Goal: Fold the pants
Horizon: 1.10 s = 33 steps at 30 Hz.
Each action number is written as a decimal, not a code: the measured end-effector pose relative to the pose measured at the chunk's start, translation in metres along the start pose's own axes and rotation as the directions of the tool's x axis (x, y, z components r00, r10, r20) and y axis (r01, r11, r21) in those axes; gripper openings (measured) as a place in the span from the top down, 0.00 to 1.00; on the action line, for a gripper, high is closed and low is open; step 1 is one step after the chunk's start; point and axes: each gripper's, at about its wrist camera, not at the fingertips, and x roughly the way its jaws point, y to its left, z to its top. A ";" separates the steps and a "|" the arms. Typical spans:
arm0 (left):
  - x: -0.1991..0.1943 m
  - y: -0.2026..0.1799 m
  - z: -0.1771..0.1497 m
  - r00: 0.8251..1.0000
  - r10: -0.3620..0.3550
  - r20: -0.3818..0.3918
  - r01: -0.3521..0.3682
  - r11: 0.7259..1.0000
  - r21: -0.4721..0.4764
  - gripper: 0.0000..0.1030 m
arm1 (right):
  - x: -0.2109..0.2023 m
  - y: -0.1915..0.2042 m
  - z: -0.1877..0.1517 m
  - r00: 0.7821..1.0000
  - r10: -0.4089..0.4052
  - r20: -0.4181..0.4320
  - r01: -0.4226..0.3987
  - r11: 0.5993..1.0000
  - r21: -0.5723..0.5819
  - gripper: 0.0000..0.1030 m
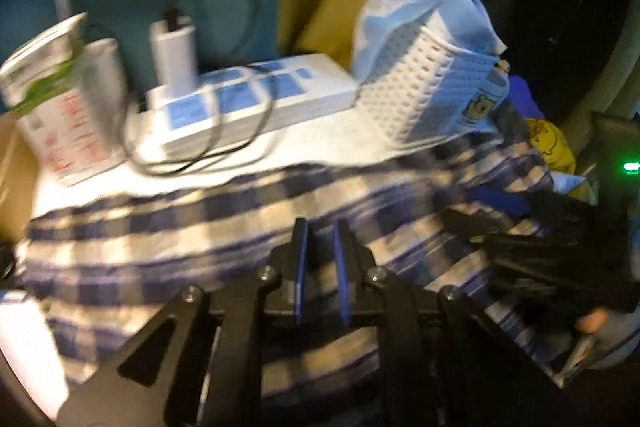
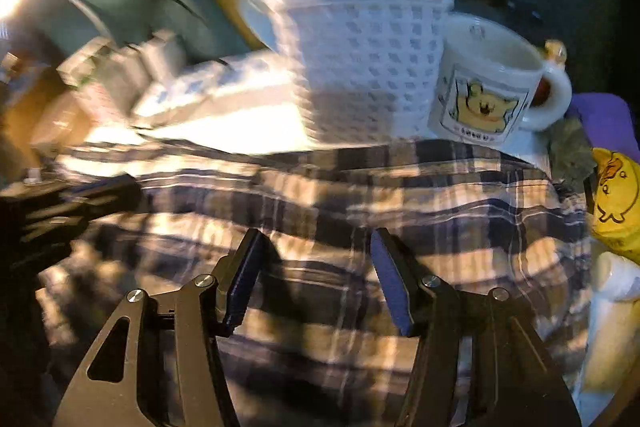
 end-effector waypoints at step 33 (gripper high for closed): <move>-0.017 -0.050 -0.013 1.000 0.008 -0.014 -0.008 1.000 0.014 0.87 | -0.075 -0.057 -0.060 0.988 -0.111 0.104 0.109 0.994 0.025 0.43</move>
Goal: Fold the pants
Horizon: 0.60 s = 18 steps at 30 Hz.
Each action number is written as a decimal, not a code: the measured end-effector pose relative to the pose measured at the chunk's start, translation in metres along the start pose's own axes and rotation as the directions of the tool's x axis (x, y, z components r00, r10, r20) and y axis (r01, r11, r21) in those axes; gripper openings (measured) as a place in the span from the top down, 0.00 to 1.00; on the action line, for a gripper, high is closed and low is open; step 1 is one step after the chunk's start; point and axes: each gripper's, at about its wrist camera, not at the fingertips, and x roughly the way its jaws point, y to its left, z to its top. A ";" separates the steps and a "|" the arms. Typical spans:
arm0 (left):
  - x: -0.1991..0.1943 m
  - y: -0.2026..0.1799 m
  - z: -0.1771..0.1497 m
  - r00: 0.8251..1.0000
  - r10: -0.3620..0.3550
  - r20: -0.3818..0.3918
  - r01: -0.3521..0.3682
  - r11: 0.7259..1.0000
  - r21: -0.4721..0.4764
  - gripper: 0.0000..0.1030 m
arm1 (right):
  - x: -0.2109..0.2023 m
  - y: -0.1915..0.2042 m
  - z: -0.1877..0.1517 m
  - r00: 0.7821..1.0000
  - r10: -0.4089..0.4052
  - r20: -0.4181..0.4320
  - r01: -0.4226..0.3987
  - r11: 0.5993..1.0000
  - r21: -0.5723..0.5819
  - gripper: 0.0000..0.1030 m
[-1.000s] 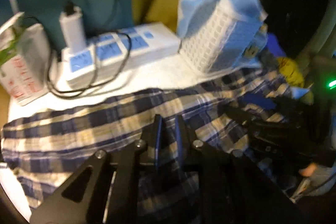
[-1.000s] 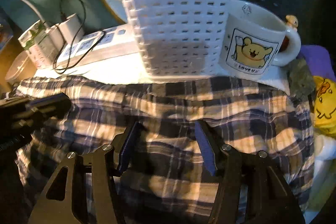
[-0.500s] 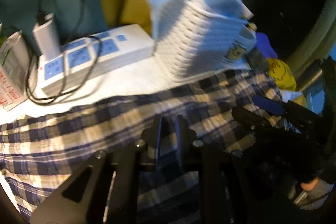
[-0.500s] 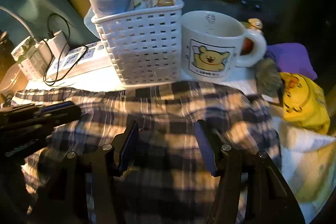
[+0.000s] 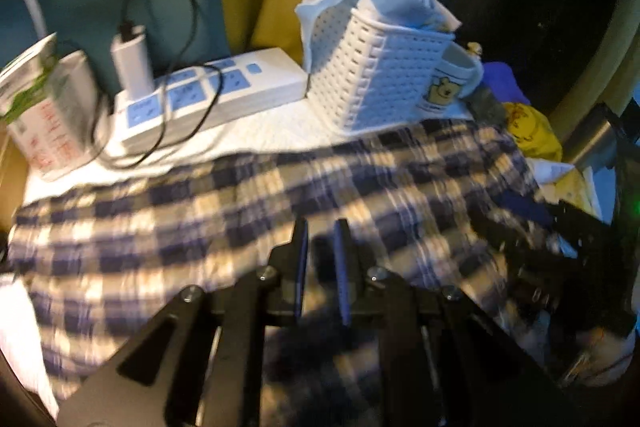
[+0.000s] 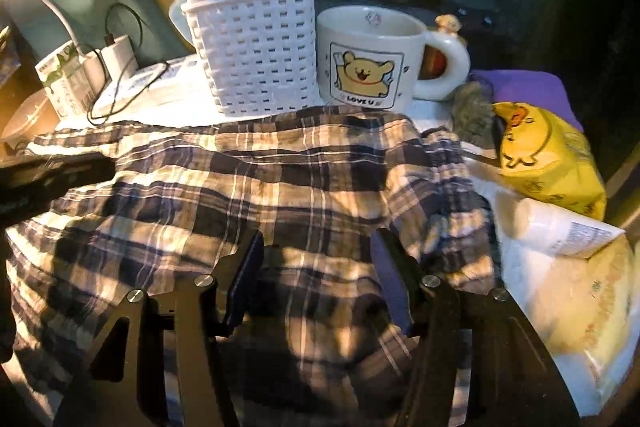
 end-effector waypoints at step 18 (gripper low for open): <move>-0.052 0.039 -0.126 0.999 0.050 -0.014 -0.051 0.990 -0.129 0.87 | -0.027 -0.004 -0.071 1.000 0.018 -0.024 -0.019 0.999 -0.030 0.43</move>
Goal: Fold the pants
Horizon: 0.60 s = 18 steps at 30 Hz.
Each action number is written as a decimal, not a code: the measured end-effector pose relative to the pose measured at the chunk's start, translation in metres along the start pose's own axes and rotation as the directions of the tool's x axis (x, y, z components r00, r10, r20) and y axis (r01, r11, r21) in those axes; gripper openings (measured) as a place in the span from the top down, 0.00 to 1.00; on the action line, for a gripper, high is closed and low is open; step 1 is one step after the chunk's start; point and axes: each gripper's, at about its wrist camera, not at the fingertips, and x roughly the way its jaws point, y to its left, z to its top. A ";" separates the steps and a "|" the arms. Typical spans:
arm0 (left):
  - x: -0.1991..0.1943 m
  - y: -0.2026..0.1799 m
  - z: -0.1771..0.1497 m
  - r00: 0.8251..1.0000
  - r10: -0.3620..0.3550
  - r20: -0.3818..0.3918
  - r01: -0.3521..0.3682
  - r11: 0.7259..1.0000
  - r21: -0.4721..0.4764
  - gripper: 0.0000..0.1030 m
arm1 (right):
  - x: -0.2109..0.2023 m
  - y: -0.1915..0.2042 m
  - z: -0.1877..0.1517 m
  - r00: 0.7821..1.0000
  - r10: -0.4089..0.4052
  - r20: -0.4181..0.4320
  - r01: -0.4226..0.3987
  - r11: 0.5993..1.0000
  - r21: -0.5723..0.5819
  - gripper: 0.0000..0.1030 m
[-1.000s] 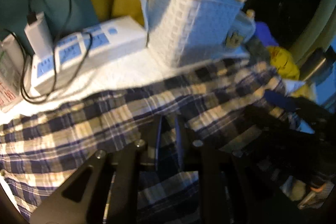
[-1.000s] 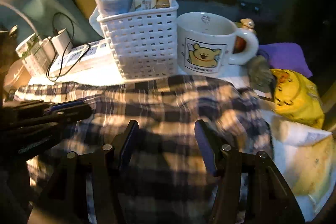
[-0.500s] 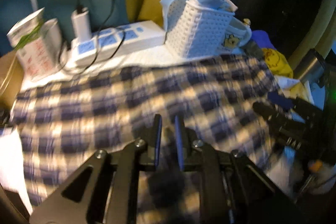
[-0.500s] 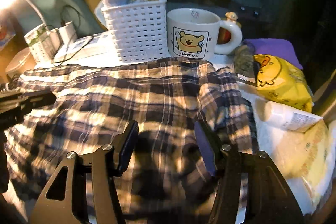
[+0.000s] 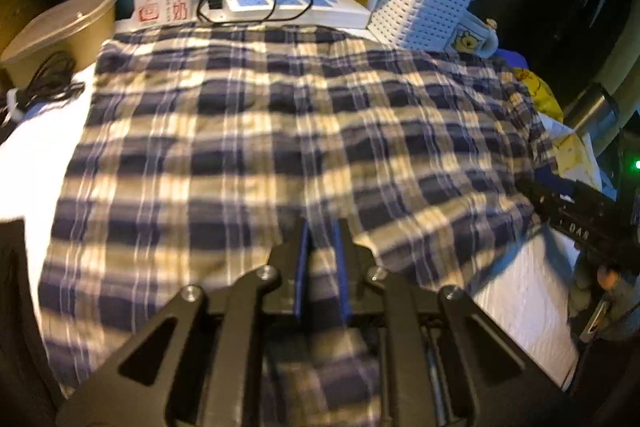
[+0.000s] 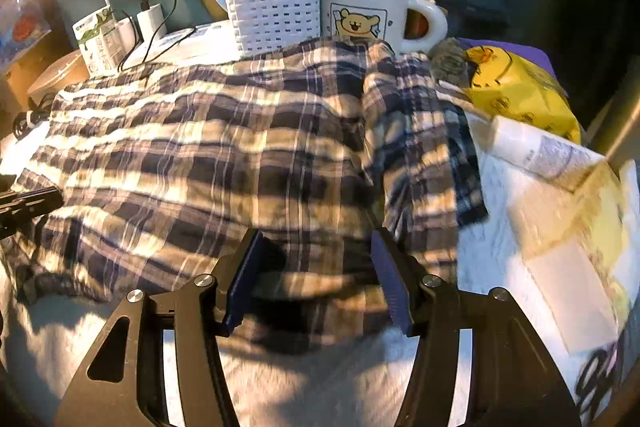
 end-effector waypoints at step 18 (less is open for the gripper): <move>-0.055 0.008 -0.075 1.000 0.000 0.031 -0.002 0.999 0.041 0.87 | -0.033 -0.012 -0.054 1.000 -0.023 -0.013 0.024 0.998 0.065 0.43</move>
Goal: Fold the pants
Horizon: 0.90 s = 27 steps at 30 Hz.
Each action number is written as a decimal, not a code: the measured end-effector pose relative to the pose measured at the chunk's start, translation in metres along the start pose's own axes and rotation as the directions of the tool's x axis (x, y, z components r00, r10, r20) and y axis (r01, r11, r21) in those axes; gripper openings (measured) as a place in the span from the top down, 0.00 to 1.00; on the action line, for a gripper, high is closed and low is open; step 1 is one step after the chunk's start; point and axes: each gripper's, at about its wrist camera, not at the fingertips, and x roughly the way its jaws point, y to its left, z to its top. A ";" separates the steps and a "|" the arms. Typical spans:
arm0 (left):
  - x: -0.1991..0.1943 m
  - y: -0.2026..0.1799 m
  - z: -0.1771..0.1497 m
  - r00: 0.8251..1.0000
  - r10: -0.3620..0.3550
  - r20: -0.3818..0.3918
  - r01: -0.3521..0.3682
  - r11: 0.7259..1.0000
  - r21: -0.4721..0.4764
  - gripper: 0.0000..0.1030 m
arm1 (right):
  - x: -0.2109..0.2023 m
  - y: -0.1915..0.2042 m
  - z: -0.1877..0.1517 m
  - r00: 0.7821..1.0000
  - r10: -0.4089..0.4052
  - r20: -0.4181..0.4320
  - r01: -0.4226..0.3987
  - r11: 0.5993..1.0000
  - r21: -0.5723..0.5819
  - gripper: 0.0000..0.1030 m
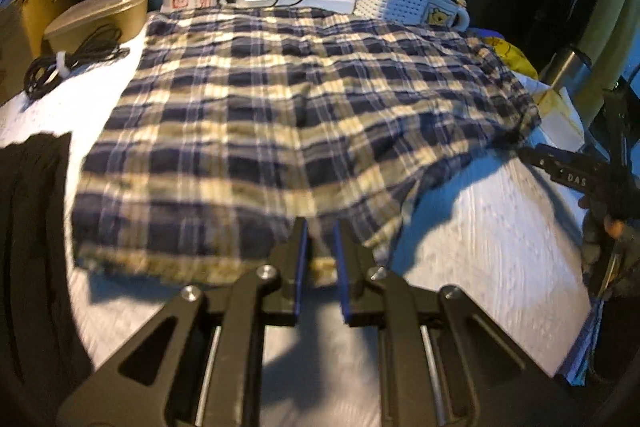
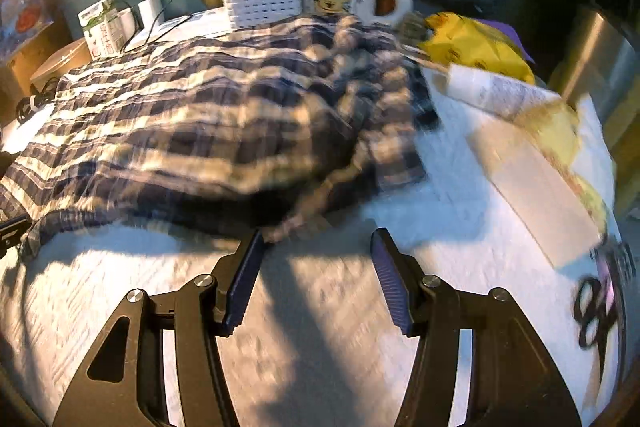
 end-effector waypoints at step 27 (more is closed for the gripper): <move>-0.023 0.103 0.048 0.979 0.171 0.108 -0.144 0.965 -0.217 0.86 | 0.046 -0.054 0.055 0.946 0.294 0.136 -0.323 0.829 0.456 0.28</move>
